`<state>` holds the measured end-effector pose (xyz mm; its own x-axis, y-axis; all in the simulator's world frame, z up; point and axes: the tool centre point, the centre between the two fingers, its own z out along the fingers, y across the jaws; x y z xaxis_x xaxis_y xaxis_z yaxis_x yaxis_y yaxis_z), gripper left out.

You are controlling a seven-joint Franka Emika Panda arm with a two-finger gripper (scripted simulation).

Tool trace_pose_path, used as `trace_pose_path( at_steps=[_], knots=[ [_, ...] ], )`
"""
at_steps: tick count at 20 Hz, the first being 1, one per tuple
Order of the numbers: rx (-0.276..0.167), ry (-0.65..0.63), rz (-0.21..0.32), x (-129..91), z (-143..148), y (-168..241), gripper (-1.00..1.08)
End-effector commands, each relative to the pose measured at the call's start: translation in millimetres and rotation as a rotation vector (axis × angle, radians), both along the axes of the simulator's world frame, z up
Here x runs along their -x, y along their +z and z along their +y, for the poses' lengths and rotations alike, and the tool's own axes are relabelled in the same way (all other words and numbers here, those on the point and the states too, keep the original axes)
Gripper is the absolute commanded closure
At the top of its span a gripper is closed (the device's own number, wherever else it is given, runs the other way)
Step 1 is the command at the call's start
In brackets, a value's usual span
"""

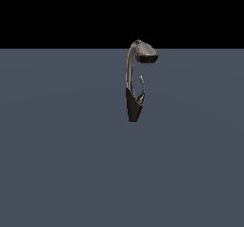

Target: Turn on the faucet by rotating a designated handle.

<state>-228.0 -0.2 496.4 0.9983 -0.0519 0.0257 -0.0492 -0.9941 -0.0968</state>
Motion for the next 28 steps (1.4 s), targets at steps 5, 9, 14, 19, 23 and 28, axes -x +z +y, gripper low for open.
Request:
trace_pose_path(
  at_steps=[5, 9, 14, 19, 23, 28],
  knots=[
    [-0.054, -0.086, 0.044, -27.6, 1.7, -7.2, 1.08],
    [-0.1, -0.164, 0.083, -52.5, 2.1, -15.6, 1.08],
    [-0.161, -0.275, 0.14, -87.0, 0.8, -30.9, 1.08],
    [-0.218, -0.388, 0.199, -121.4, -2.4, -50.5, 1.08],
    [-0.261, -0.482, 0.249, -148.4, -6.4, -69.3, 1.08],
    [-0.312, -0.601, 0.313, -180.9, -13.2, -96.9, 1.08]
  ],
)
